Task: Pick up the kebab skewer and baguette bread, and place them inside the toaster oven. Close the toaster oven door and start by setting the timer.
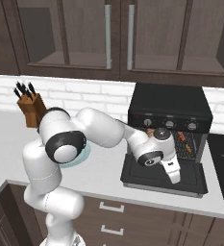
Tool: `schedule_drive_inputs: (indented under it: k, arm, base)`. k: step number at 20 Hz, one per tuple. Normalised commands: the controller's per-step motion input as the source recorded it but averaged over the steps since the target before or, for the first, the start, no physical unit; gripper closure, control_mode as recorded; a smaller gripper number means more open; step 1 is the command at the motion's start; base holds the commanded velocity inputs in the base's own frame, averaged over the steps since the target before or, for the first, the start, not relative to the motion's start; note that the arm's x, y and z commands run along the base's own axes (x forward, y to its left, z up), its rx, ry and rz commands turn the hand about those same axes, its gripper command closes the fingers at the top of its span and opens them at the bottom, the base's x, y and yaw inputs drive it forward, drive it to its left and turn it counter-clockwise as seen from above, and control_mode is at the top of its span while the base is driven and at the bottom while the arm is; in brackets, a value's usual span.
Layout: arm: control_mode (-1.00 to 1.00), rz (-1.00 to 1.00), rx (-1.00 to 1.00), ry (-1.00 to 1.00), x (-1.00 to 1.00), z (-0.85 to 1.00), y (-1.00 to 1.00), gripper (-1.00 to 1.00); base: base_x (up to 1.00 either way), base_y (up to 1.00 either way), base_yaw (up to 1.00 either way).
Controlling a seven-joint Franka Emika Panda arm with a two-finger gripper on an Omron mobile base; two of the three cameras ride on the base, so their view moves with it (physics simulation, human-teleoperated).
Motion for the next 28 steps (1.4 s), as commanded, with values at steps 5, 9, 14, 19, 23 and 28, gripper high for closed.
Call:
schedule_drive_inputs:
  k: [5,9,14,19,23,28]
  arm:
    - [-1.0,0.0,0.05,-0.07,0.39,-0.37,0.48,-1.0]
    - [-1.0,0.0,0.05,-0.08,0.41,-0.28,0.4,-1.0]
    - [-1.0,0.0,0.03,-0.07,0.5,-0.19,0.42,-1.0]
    - [-1.0,0.0,0.0,-0.08,0.45,-0.23,0.48,-1.0]
    - [-1.0,0.0,0.0,-0.09,0.47,-0.33,0.49,-1.0]
    - [-1.0,0.0,0.0,-0.09,0.55,-0.36,0.47,-1.0]
  base:
    - [0.0,0.0,0.0]
    - [0.0,0.0,0.0]
    - [0.0,0.0,0.0]
    - [0.0,0.0,0.0]
    - [0.0,0.0,0.0]
    - [0.0,0.0,0.0]
